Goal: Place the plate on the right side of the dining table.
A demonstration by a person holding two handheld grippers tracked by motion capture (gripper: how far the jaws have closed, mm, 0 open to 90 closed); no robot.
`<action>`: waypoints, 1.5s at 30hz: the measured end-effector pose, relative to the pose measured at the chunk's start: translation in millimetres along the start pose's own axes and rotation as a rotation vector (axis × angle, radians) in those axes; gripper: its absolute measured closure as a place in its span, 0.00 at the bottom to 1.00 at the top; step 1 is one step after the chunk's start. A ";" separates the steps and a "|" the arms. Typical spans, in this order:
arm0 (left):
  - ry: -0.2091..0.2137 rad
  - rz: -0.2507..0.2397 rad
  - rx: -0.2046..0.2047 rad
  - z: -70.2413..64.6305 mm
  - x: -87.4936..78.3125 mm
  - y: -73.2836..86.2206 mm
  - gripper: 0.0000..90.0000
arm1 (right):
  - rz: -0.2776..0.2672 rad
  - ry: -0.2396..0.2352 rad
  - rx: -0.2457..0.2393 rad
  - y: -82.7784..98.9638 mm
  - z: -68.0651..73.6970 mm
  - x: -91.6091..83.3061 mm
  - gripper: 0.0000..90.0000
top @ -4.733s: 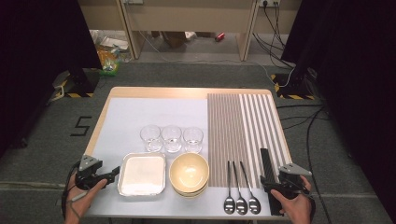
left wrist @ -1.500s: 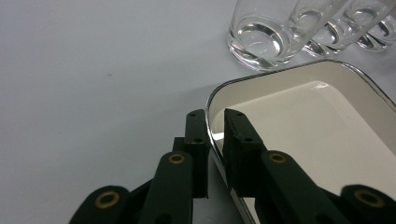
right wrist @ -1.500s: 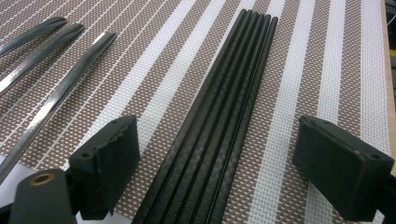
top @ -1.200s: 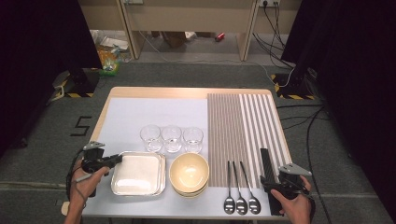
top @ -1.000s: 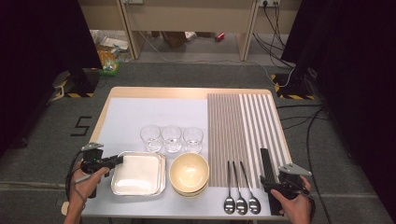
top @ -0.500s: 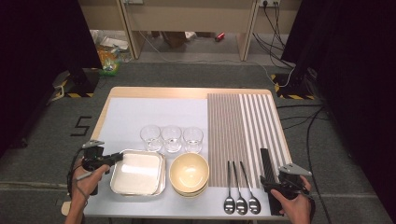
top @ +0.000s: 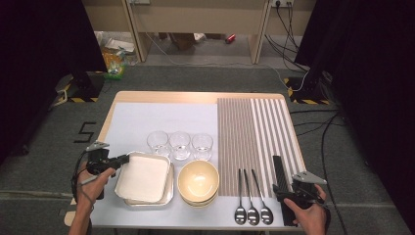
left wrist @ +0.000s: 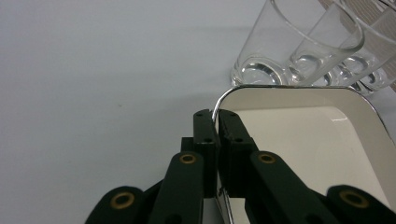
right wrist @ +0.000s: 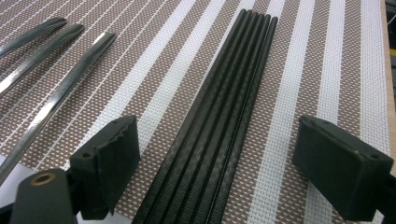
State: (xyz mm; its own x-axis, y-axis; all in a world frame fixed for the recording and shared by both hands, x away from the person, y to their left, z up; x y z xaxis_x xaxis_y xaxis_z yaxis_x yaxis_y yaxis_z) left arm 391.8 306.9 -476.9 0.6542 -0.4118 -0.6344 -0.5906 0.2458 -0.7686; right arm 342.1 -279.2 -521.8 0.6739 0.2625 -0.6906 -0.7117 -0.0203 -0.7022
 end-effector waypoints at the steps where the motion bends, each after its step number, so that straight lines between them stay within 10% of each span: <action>1: -0.001 0.001 0.009 0.1 -1.1 -1.3 0.96 | 0.000 0.000 0.000 -0.1 0.0 -0.1 0.17; 24: -0.003 -0.089 0.044 -6.2 -29.4 -43.6 0.96 | -0.103 -0.065 -0.063 -61.3 20.2 -40.8 0.27; 45: 0.007 -0.108 0.082 -26.0 -19.9 -112.8 0.96 | -0.121 -0.268 -0.091 -149.4 103.0 -18.0 0.36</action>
State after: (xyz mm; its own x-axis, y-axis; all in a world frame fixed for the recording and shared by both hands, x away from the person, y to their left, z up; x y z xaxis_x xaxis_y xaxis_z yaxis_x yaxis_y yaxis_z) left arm 433.2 264.6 -375.5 0.7088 -0.4455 -0.5469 -0.4757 0.2706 -0.8369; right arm 415.9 -181.5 -386.6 0.6677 0.5136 -0.5389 -0.6005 -0.0564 -0.7977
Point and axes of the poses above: each handheld gripper's, and its own axes: x roughly forward along the jaws, y roughly out of its underside, z roughly to its left, the point moved 4 cm from there along x, roughly forward along the jaws, and after that the axes turned 14 degrees about x, right-handed, at the moved point
